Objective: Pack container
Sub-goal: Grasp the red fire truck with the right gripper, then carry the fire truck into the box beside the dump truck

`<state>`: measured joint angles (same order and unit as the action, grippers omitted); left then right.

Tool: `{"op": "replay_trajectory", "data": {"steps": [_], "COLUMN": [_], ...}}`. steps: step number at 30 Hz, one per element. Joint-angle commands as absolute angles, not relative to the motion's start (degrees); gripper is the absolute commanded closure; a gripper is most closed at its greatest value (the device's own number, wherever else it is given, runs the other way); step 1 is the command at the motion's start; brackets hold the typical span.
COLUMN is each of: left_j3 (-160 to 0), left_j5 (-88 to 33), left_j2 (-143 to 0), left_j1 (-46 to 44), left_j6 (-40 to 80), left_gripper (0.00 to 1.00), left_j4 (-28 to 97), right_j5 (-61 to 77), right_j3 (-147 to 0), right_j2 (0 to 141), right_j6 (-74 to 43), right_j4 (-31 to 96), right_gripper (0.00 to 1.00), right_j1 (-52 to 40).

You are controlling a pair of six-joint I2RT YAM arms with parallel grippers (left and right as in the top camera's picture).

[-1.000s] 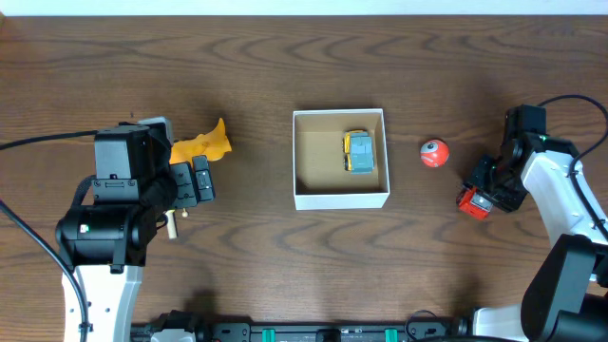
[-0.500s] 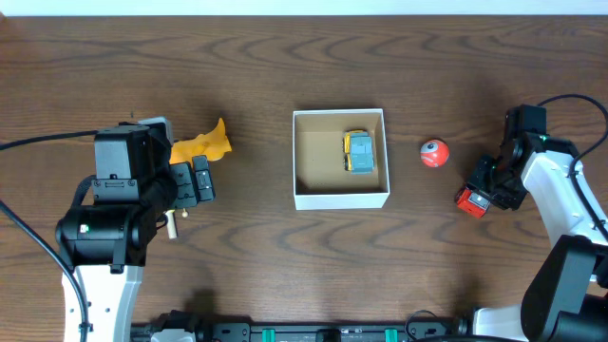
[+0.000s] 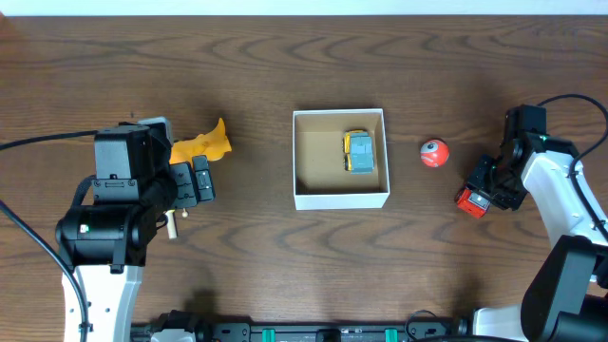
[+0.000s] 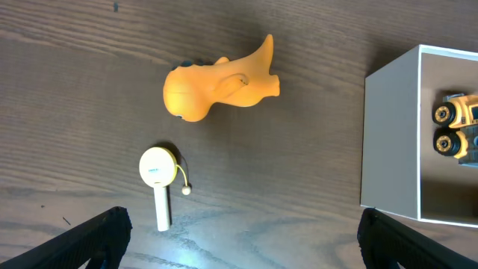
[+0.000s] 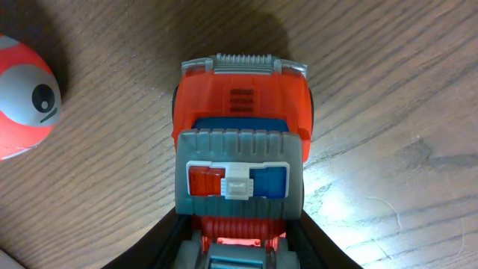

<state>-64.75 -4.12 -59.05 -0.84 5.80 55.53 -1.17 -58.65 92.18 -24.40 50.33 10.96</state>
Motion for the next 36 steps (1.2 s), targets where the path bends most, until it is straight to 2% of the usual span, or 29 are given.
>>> {"op": "replay_trajectory", "data": {"steps": [1,11,19,28,36], "left_j3": [-64.93,-64.93,-64.93,-64.93,-64.93], "left_j5": [-4.1,-4.1,-4.1,-4.1,-4.1], "left_j2": [-59.16,-59.16,-59.16,-59.16,-59.16], "left_j1": [-0.6,-0.6,-0.6,-0.6,-0.6], "left_j6": [5.91,5.91,5.93,5.93,5.93], "left_gripper": [0.02,0.02,0.02,0.02,0.02], "left_j4": [55.66,55.66,55.68,55.66,55.68], "right_j5": [-1.23,-1.45,-2.0,-10.2,-16.73], "right_j3": [-58.74,-61.01,-67.66,-72.05,-72.05], "right_j2": [90.13,77.95,70.83,71.72,80.71], "right_j6": [-23.97,-21.89,-20.93,-24.27,-32.6], "right_j4": [50.57,51.75,51.57,44.49,40.58], "right_gripper": [0.99,0.99,0.99,0.99,0.99], "right_j1": [10.41,4.73,-11.79,-32.45,-39.75]}}
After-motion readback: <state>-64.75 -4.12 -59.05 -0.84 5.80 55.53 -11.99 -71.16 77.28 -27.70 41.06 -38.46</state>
